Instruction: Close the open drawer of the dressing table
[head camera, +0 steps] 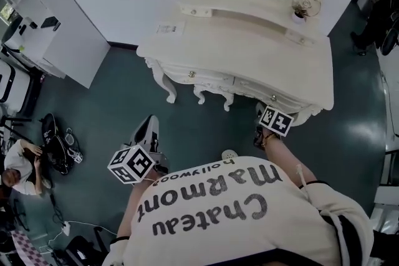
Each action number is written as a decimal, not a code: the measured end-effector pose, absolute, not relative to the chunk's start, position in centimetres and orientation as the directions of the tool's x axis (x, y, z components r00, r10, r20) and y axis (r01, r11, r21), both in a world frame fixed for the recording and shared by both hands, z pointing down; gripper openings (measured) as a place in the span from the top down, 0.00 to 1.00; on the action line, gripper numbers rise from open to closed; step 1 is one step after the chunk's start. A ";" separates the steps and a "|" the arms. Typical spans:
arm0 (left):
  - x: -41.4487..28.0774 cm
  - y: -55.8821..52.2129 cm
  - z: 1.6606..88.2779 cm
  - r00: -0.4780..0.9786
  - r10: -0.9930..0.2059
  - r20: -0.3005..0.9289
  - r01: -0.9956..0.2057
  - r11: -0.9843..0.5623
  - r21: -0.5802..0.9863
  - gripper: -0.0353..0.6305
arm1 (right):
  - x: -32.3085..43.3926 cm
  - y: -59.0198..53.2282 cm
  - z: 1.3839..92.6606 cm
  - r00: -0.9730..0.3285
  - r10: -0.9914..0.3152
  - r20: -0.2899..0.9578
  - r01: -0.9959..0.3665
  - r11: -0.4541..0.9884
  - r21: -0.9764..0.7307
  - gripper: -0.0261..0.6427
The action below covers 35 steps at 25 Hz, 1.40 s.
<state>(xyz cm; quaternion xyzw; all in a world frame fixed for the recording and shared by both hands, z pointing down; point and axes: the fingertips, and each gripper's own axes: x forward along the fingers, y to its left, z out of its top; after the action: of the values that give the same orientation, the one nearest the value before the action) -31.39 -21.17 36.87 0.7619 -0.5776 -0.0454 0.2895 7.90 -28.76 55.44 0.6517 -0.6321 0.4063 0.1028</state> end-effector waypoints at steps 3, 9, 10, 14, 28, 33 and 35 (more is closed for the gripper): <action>-32.6 -19.8 36.8 0.356 -0.897 0.262 -0.848 -0.192 0.495 0.94 | 4.3 -28.8 49.9 -0.161 -0.832 0.530 -0.875 -0.128 -0.467 0.78; -34.1 -17.2 35.7 0.414 -0.881 0.227 -0.839 -0.272 0.472 0.94 | -1.9 -26.3 38.0 -0.229 -0.941 0.251 -0.851 0.068 -0.521 0.88; -34.3 -16.8 35.4 0.422 -0.879 0.220 -0.838 -0.286 0.465 0.94 | -2.7 -25.5 36.4 -0.237 -0.948 0.213 -0.852 0.098 -0.515 0.89; -35.2 -15.2 34.4 0.446 -0.875 0.190 -0.841 -0.336 0.424 0.94 | -5.3 -22.2 31.8 -0.281 -0.954 0.109 -0.866 0.203 -0.457 0.90; -33.6 -13.4 32.8 0.460 -0.875 0.152 -0.844 -0.377 0.382 0.94 | -4.5 -18.0 28.7 -0.268 -0.960 0.084 -0.913 0.226 -0.339 0.90; -32.4 -13.3 32.9 0.426 -0.890 0.161 -0.854 -0.337 0.397 0.94 | -3.3 -18.5 29.0 -0.293 -0.951 0.103 -0.917 0.249 -0.312 0.90; -31.8 -13.0 33.1 0.416 -0.893 0.171 -0.856 -0.322 0.404 0.94 | -2.8 -18.7 29.3 -0.301 -0.946 0.116 -0.916 0.253 -0.312 0.90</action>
<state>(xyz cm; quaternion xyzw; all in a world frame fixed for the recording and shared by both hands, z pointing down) -31.78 -13.02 33.11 0.8119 -0.5386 -0.0415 0.2214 -2.79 -18.74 29.25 0.5892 -0.7902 0.1621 -0.0472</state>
